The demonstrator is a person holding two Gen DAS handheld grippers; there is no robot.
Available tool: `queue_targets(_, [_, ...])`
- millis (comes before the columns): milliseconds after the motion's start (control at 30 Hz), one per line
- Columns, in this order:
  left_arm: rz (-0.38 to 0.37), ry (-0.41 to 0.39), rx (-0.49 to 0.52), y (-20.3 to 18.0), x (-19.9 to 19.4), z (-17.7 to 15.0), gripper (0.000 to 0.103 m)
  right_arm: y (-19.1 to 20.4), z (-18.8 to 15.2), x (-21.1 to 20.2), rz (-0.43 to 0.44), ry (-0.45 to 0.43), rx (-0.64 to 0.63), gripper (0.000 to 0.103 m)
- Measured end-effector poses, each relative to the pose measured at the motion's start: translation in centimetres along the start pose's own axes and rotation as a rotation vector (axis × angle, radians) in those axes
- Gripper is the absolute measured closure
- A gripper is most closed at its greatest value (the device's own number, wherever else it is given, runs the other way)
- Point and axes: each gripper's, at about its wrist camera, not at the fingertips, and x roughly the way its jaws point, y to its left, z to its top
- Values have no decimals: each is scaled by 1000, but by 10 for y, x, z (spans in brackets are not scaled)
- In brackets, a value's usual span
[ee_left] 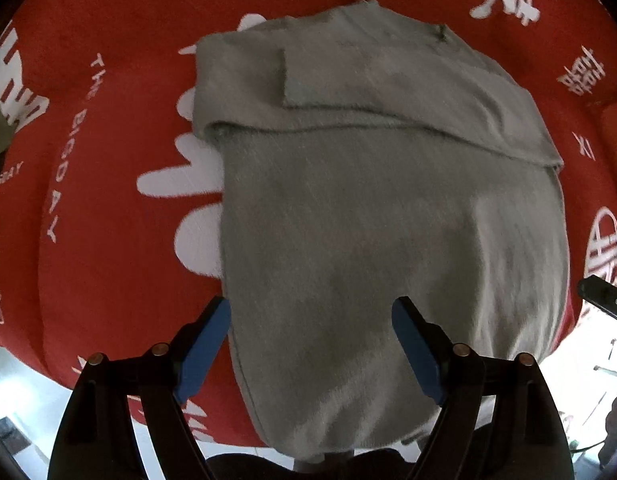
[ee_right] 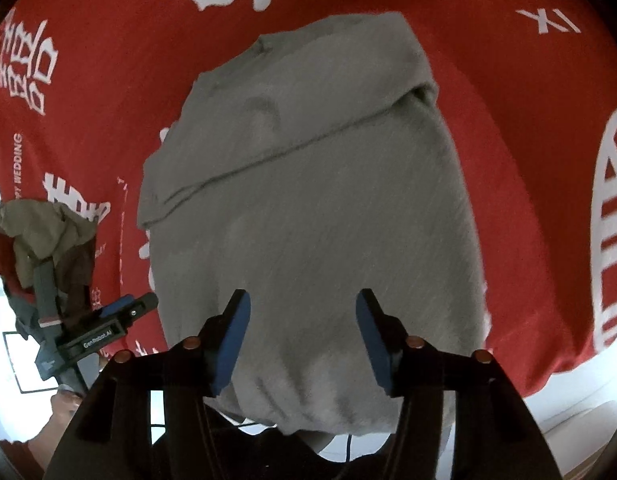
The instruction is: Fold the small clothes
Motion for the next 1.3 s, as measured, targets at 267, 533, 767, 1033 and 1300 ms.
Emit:
queue_targets(267, [-52, -44, -2, -5, -4, -40, 0, 7, -38, 4, 7, 37, -54, 33])
queue_targets(533, [-24, 14, -101, 2, 20, -96, 0, -38, -77, 4, 30, 112, -125, 20])
queue_targets(767, [-71, 67, -106, 4, 61, -135, 0, -107, -104, 18, 69, 192, -77, 20])
queue_targets(1033, [-176, 33, -45, 7, 73, -159, 0, -141, -121, 70, 226, 334, -67, 20])
queue_targets(1300, [-413, 54, -85, 2, 71, -160, 0, -117, -114, 77, 392, 337, -104, 20])
